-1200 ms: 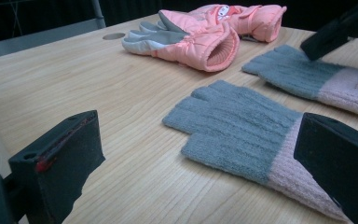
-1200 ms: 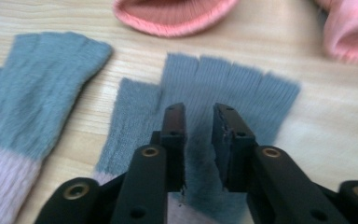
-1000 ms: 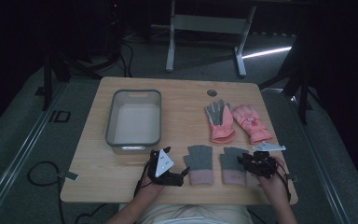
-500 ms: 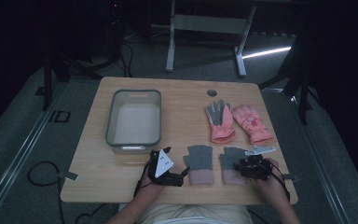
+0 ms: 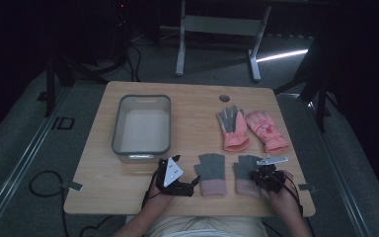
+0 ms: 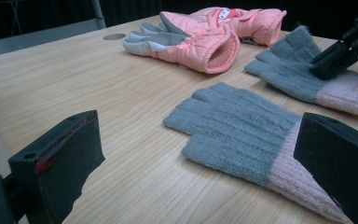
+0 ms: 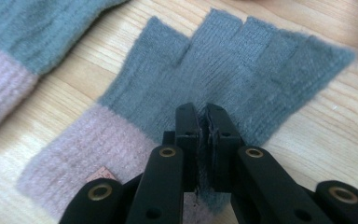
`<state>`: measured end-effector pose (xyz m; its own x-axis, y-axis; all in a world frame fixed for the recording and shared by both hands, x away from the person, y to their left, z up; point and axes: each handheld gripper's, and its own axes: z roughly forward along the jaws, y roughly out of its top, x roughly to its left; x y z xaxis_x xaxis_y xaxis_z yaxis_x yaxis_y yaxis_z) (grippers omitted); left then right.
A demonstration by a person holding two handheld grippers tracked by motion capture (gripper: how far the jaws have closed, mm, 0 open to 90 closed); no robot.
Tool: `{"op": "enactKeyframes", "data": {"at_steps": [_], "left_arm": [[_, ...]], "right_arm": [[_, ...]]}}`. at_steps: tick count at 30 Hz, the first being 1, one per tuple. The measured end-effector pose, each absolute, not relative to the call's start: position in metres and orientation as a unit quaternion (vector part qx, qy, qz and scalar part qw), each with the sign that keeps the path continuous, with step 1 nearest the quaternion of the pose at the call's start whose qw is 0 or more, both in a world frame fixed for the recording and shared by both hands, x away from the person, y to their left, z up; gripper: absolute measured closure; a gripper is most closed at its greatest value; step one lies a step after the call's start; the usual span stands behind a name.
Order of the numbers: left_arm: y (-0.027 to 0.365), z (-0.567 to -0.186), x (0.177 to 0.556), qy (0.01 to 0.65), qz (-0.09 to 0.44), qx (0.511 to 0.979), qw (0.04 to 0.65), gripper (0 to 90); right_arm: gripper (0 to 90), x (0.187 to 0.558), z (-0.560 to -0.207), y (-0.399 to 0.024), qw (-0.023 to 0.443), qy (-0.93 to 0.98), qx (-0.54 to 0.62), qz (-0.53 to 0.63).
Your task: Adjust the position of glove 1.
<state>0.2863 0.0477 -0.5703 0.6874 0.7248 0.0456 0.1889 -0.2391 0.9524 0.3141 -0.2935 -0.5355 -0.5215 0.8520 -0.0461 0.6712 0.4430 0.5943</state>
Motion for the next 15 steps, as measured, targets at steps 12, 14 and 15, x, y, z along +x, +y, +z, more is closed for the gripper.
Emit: {"op": "enactKeyframes", "data": {"at_steps": [12,14,15], "left_arm": [[0.050,-0.570,0.288,0.310,0.238,0.744,0.541,0.7],[0.050,-0.570,0.288,0.308,0.236,0.744,0.543,0.7],[0.050,-0.570,0.288,0.309,0.236,0.744,0.544,0.7]], "right_arm": [[85.0,0.314,-0.453,-0.260,0.180,0.824,0.398,0.361],[84.9,0.311,-0.449,-0.247,0.170,0.828,0.381,0.374],[84.9,0.310,-0.448,-0.241,0.164,0.831,0.373,0.380]]}}
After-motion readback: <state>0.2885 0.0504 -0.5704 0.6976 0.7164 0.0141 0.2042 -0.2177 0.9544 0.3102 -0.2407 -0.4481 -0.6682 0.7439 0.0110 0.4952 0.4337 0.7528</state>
